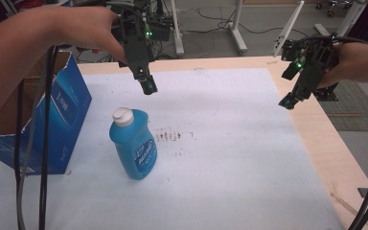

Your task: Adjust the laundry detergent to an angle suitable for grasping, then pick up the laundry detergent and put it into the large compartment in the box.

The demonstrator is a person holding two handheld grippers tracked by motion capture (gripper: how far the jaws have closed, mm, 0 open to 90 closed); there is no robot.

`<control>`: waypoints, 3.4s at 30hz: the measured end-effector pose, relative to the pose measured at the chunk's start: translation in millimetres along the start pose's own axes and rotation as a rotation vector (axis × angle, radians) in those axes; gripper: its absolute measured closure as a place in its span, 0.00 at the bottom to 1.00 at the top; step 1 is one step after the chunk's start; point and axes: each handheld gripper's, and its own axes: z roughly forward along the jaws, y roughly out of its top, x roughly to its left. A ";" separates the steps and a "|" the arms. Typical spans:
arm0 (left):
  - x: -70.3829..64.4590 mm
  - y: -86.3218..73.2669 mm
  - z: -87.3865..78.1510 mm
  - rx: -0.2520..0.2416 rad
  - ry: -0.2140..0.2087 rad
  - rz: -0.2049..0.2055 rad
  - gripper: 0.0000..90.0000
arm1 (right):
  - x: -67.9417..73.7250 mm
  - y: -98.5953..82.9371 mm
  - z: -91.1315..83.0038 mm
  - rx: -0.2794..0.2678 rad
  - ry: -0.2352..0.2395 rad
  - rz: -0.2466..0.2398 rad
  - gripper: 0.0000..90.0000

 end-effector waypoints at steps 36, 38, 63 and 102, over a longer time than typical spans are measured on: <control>-4.4 -0.2 -13.8 -0.036 0.032 -0.107 0.02 | 2.7 2.3 -0.7 -0.011 -0.001 -0.010 0.02; -4.3 -0.2 -14.6 -0.032 0.034 -0.115 0.02 | 2.8 2.0 -1.5 -0.011 -0.003 -0.013 0.02; -14.5 -3.6 -28.7 -0.041 0.062 -0.336 0.02 | 5.7 -2.3 -4.8 -0.022 -0.009 -0.011 0.02; -33.3 -21.3 -32.3 -0.050 0.092 -0.520 0.02 | 18.8 7.2 -7.3 -0.030 -0.023 -0.043 0.02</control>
